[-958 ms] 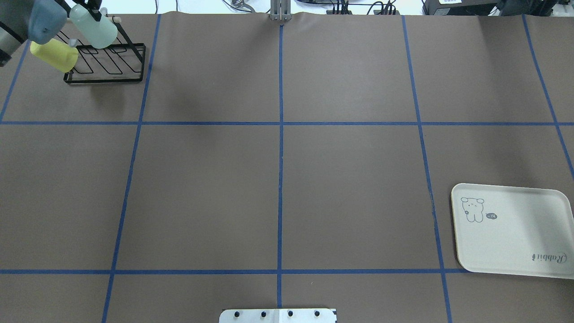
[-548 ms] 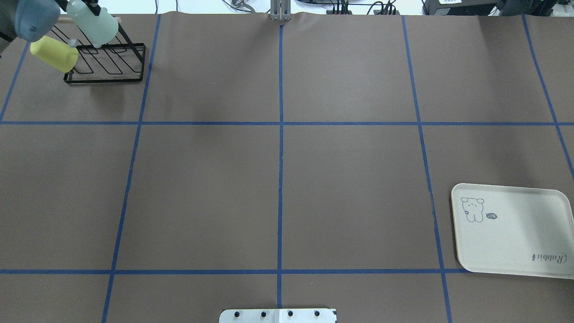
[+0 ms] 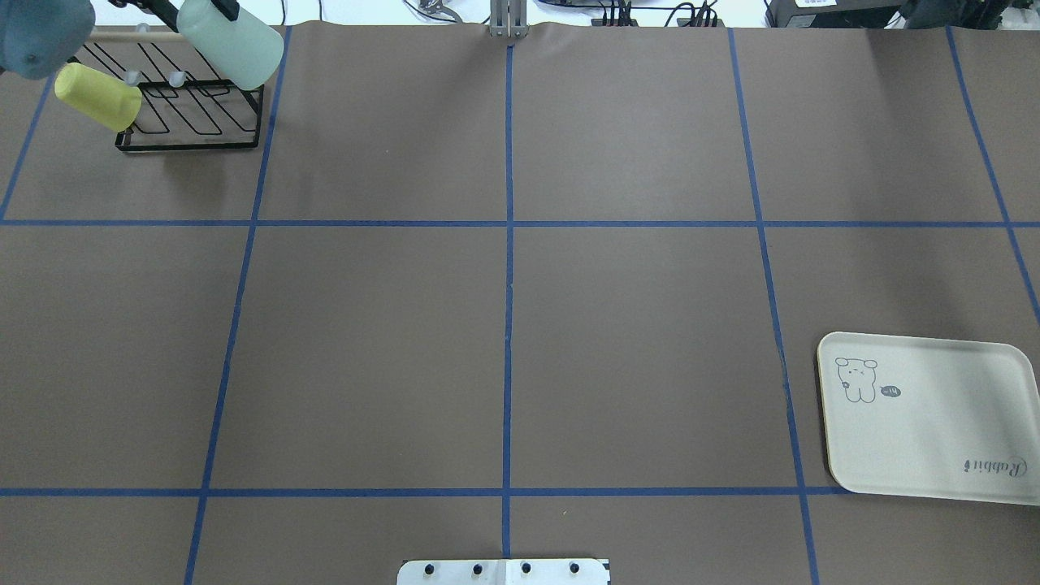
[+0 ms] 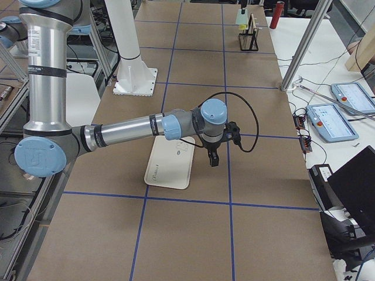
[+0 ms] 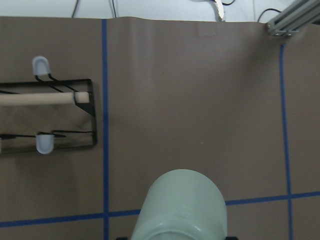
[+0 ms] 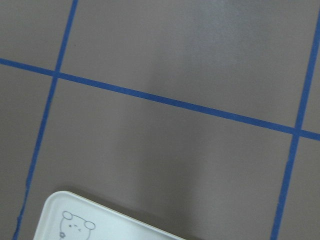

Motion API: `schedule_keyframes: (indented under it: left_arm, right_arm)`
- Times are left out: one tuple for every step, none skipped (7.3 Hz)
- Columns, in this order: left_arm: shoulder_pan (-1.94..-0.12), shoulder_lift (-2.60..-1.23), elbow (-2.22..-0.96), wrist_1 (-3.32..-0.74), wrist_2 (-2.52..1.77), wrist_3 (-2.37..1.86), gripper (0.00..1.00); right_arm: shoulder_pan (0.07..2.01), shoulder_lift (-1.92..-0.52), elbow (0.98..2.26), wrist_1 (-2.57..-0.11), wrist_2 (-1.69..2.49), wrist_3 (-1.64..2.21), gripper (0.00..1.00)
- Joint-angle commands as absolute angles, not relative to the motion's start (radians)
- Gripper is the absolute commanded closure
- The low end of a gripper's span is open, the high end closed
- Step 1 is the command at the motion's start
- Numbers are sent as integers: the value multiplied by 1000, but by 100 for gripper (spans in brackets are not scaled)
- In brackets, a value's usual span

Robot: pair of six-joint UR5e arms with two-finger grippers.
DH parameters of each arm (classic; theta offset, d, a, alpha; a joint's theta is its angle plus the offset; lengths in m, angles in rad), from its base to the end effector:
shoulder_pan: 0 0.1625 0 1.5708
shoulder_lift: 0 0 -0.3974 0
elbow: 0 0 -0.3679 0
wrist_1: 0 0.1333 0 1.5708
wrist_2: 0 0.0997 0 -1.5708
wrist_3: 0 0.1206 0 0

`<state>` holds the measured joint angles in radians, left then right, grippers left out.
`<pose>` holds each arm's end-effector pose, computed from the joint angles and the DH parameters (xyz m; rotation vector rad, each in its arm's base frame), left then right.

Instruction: Left arm grabs green cup and hands to right arm on tray

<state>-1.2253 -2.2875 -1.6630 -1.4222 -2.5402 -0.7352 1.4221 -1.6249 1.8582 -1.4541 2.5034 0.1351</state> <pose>0.1834 -0.6095 0.1887 0.0405 1.1068 -0.0292 -0.0313 -0.4551 0.5076 0.1904 -0.9595 -0.1757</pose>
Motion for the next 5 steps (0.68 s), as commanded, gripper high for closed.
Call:
schedule_keyframes:
  left_arm:
    - [-1204, -2287, -1767, -1460, -2634, -935, 100]
    - [-1163, -2286, -1794, -1521, -2643, -1062, 100]
    - [-1145, -2284, -1795, -1661, -2642, -1207, 100]
    - [-1129, -2270, -1787, -1801, -2640, -1336, 100]
    - [-1124, -2248, -1784, -1936, -2637, -1433, 100]
  right_arm:
    - [1398, -1618, 1858, -1216, 2549, 396, 0]
    - [1367, -1600, 1855, -1118, 2548, 526, 0]
    - [1349, -1557, 1855, -1050, 2549, 684, 0]
    - [1327, -1542, 1856, -973, 2549, 809, 0]
    - [1301, -1522, 1855, -897, 2551, 928, 0]
